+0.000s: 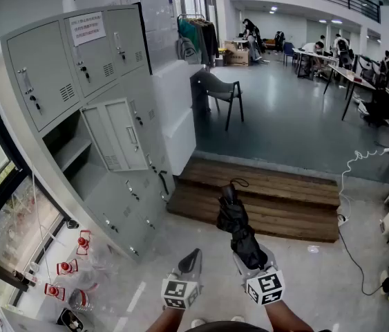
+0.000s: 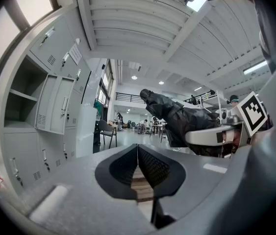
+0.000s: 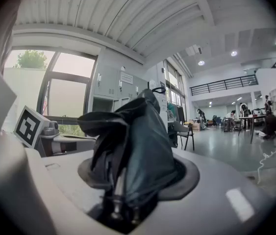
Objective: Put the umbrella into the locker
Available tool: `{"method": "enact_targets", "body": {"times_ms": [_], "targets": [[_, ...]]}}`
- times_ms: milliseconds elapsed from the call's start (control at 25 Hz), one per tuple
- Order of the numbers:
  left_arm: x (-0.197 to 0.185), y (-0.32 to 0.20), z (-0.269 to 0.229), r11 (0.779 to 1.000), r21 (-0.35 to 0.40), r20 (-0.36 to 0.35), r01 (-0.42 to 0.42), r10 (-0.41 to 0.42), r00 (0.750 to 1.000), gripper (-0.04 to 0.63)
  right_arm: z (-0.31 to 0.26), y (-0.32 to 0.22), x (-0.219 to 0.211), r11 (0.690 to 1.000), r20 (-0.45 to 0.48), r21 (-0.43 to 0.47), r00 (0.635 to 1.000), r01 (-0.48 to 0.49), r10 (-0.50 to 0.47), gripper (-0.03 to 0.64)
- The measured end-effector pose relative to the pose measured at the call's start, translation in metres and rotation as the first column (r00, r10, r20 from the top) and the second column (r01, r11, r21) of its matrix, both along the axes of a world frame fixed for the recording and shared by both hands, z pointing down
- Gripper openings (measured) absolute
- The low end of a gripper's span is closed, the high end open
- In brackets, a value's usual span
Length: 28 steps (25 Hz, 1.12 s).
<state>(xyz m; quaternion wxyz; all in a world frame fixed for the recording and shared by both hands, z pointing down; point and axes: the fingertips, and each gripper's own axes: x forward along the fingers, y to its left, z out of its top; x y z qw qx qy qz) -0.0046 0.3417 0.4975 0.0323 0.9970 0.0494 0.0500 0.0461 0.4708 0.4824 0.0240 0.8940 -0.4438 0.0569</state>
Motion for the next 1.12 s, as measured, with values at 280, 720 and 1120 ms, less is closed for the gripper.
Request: {"method": "enact_targets", "body": {"times_ms": [280, 720, 1120], "targets": [[0.002, 0.0, -0.002, 1.0, -0.001, -0.001, 0.013, -0.013, 1.0, 0.004, -0.003, -0.001, 0.005, 1.0, -0.012, 0.006, 1.0, 0.009, -0.009, 0.229], [0.0, -0.01, -0.004, 0.998, -0.001, -0.013, 0.058, -0.058, 0.998, 0.003, -0.02, -0.017, 0.002, 0.992, -0.028, 0.092, 0.996, 0.091, -0.088, 0.232], [-0.018, -0.039, -0.004, 0.995, 0.0, -0.01, 0.101, -0.101, 0.995, 0.004, -0.029, -0.054, -0.01, 0.983, -0.036, 0.097, 0.987, 0.157, -0.154, 0.232]]}}
